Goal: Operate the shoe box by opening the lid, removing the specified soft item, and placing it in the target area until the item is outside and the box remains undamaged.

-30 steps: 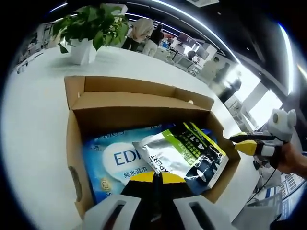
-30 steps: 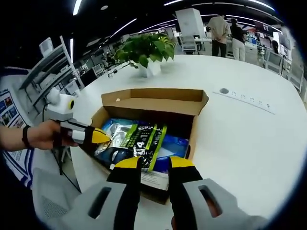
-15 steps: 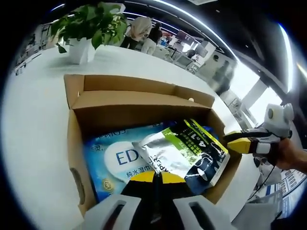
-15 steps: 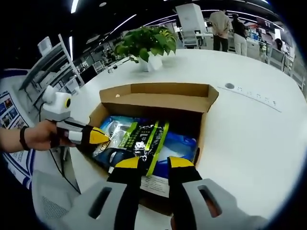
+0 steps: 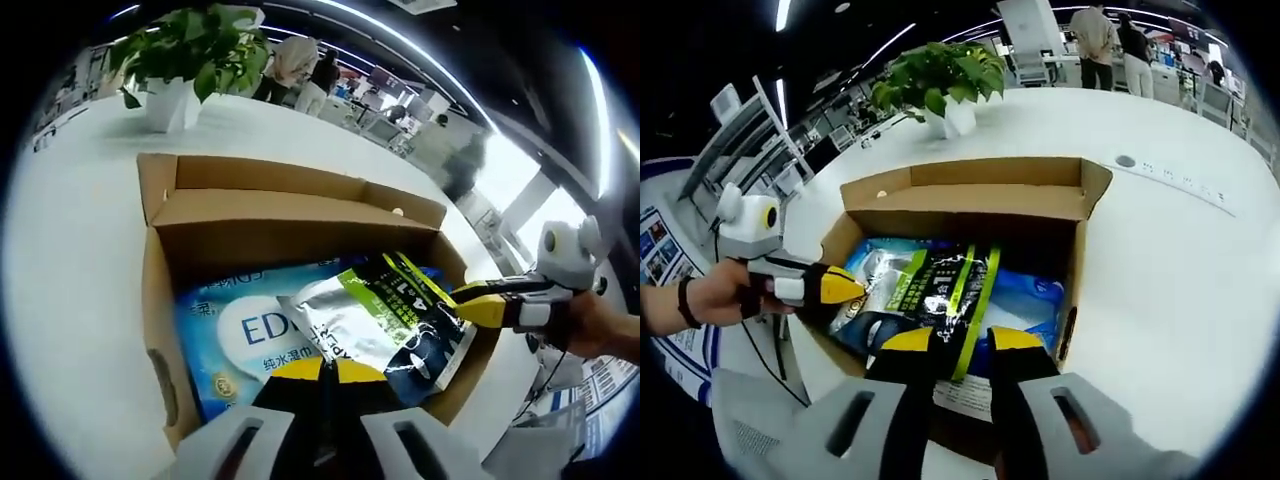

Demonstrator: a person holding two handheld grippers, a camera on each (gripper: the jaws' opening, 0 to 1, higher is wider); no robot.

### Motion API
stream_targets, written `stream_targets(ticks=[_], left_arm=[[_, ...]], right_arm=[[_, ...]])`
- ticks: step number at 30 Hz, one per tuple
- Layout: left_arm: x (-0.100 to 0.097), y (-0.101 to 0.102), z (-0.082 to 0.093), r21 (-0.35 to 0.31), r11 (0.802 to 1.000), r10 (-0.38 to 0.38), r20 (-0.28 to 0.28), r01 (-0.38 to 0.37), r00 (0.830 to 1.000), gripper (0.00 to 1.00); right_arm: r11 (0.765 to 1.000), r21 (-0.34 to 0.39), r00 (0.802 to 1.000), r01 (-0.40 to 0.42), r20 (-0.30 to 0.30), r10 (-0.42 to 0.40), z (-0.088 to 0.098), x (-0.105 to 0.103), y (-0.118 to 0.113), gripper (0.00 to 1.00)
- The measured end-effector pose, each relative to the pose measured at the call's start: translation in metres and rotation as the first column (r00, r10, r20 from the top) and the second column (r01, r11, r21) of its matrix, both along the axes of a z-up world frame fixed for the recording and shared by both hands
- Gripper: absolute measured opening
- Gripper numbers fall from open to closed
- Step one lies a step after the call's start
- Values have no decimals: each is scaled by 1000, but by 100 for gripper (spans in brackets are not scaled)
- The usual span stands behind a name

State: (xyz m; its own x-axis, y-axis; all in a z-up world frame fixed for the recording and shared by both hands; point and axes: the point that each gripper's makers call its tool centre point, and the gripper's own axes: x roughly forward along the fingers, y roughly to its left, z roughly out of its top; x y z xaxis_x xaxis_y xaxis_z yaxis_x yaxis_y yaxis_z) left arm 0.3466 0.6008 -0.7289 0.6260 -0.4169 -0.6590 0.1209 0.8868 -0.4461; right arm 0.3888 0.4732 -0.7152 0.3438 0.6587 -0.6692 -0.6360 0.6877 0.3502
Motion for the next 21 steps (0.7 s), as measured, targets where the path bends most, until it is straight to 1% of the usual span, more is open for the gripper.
stream_targets(ticks=[6,8,10,11,16,21], left_arm=[[0,-1,0,-3,1000,-6,-2,6,1000,1],[0,-1,0,-3,1000,-6,-3,6,1000,1],[0,-1,0,-4,1000,-5,-3,5,1000,1],[0,-1,0,-6,1000,-3,-4,3,1000,1],[0,-1,1,-7,1000,0,-5,0,1000,1],[-1,-2,1,-10,1000,7,-8,-7,1000,1]], right_arm=[[1000,10,999,4,-34,-4,-3,-2,6,17],[1000,11,999,10,-39,-9,-3,-3,8,18],[1000,11,999,17,-39,-16,-3,-3,8,17],[1000,11,999,21,-39,-20,-3,-2,7,17],[1000,13,1000,24,-18,-24,0,0,5,4],[1000,2,1000,1,-13,-1,-1,-5,7,2]])
